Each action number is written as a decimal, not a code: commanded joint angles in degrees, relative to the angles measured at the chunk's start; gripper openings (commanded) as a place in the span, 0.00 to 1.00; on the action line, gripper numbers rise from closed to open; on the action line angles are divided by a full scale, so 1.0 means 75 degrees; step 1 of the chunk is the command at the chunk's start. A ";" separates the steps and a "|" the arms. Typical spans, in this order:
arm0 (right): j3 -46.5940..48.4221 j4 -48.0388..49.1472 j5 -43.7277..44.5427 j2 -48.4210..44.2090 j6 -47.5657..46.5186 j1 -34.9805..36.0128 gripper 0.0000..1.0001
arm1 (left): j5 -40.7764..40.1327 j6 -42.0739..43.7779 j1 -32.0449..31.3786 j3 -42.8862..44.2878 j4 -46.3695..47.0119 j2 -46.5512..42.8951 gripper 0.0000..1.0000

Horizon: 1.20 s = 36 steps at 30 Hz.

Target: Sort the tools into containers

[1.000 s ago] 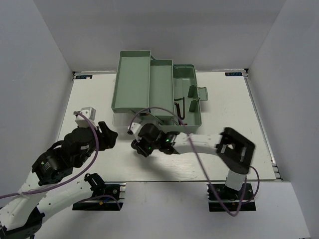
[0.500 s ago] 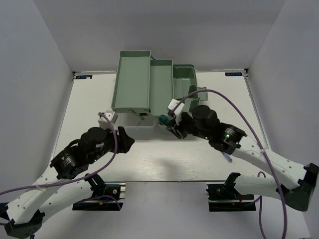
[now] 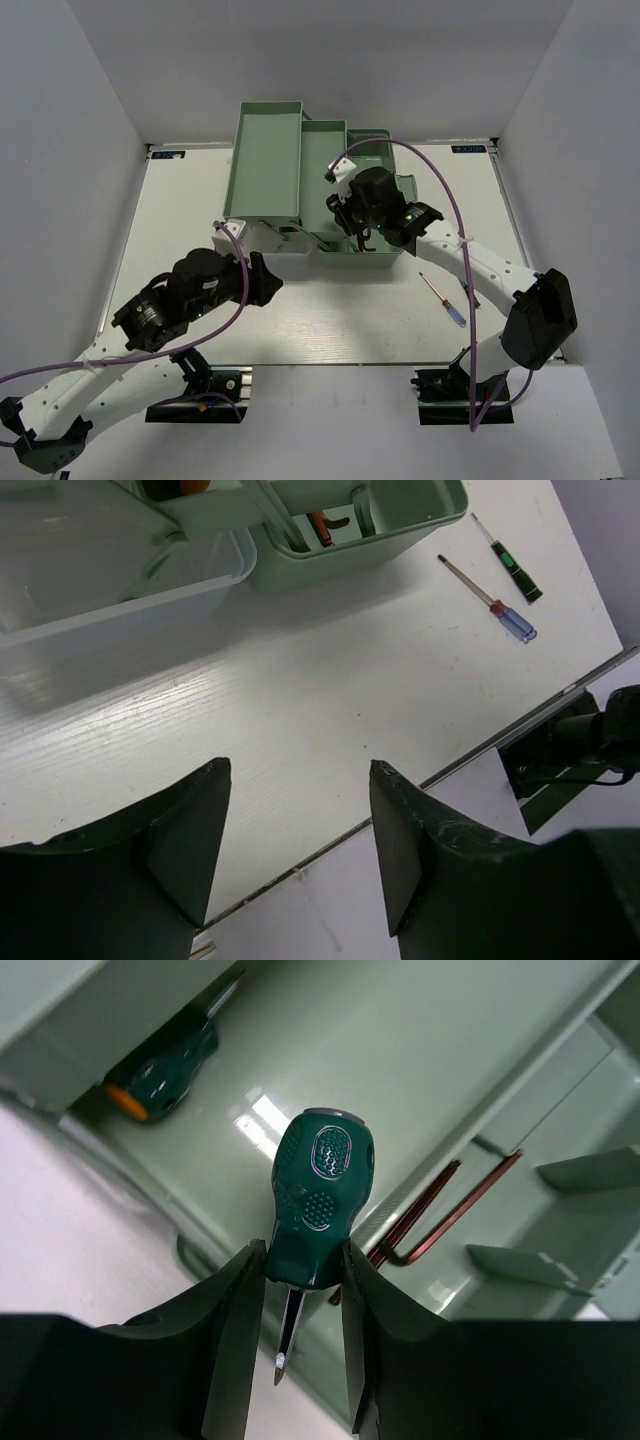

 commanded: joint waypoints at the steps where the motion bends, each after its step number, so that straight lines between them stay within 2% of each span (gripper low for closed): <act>1: 0.0657 0.0374 -0.0273 -0.0021 0.0229 -0.0205 0.00 | 0.0052 0.0046 -0.0045 0.0286 -0.0168 -0.0187 0.68; 6: 0.0927 0.0339 -0.0497 0.0236 0.0300 -0.0439 0.00 | 0.0238 -0.0025 -0.0045 0.0110 0.0182 -0.0013 0.68; 7: 0.0951 0.0350 -0.0786 0.0284 0.0381 -0.0474 0.03 | 0.0344 -0.0025 -0.0045 0.0029 0.0380 0.0057 0.68; 9: 0.1068 0.0233 -0.1162 0.0541 0.0440 -0.0545 0.28 | 0.0508 -0.0025 -0.0045 -0.0054 0.0592 0.0408 0.68; 10: 0.1161 0.0187 -0.1222 0.0612 0.0487 -0.0603 0.50 | 0.0706 0.0068 -0.0045 -0.0054 0.0709 0.0561 0.68; 11: 0.1290 0.0000 -0.1397 0.0902 0.0534 -0.0743 0.58 | 0.0824 0.0197 -0.0045 -0.0054 0.0931 0.0736 0.69; 12: 0.1384 -0.0094 -0.1387 0.0963 0.0581 -0.0651 0.62 | 0.0918 0.0198 -0.0045 -0.0054 0.1014 0.0912 0.69; 15: 0.1794 -0.0282 -0.1387 0.1116 0.0827 -0.0803 0.65 | 0.1235 0.0409 -0.0126 0.0098 0.1342 0.1533 0.69; 19: 0.2029 -0.0633 -0.1143 0.0603 0.0770 -0.1071 0.67 | 0.1306 0.0491 -0.0197 0.0169 0.1717 0.2003 0.70; 21: 0.1994 -0.1053 -0.0850 0.0031 0.0537 -0.1317 0.52 | 0.1306 0.0572 -0.0278 0.0239 0.2044 0.2365 0.65; 22: 0.1948 -0.1219 -0.0001 -0.0101 0.0477 -0.1365 0.43 | 0.1306 0.0573 -0.0349 0.0309 0.2127 0.2541 0.61; 23: 0.1831 -0.1359 0.0147 -0.0230 0.0395 -0.1574 0.19 | 0.1410 0.0642 -0.0349 0.0310 0.2244 0.2740 0.41; 24: 0.1609 -0.1871 0.0473 -0.0672 0.0092 -0.1854 0.06 | 0.1550 0.0643 -0.0442 0.0414 0.2570 0.3183 0.28; 25: 0.1468 -0.2074 0.0720 -0.0793 -0.0003 -0.2020 0.00 | 0.1644 0.0724 -0.0547 0.0415 0.2759 0.3431 0.18; 26: 0.1014 -0.2273 0.0722 -0.0933 -0.0364 -0.2520 0.00 | 0.1877 0.0795 -0.0548 0.0612 0.2947 0.3688 0.04; 27: 0.0836 -0.3017 0.0664 -0.1248 -0.0495 -0.2734 0.00 | 0.1984 0.0796 -0.0757 0.0719 0.3296 0.4283 0.00; 29: -0.0007 -0.3596 0.0419 -0.1519 -0.0892 -0.3391 0.00 | 0.2138 0.0947 -0.0946 0.1046 0.3498 0.4930 0.00; 31: -0.0395 -0.4193 0.0382 -0.1835 -0.1082 -0.3696 0.03 | 0.2208 0.1216 -0.1238 0.1702 0.3499 0.5575 0.06; 32: -0.1000 -0.4243 0.0162 -0.1918 -0.1222 -0.3987 0.15 | 0.2208 0.1287 -0.1333 0.2110 0.3406 0.6100 0.17; 33: -0.1192 -0.4255 0.0079 -0.1989 -0.1316 -0.4199 0.46 | 0.2208 0.1357 -0.1403 0.2253 0.3405 0.6291 0.47; 34: -0.1368 -0.4325 0.0066 -0.2129 -0.1479 -0.4410 0.54 | 0.2208 0.1428 -0.1508 0.2348 0.3405 0.6432 0.59; 36: -0.1977 -0.4314 -0.0051 -0.2165 -0.1598 -0.4714 0.65 | 0.2208 0.1428 -0.1579 0.2431 0.3592 0.6608 0.77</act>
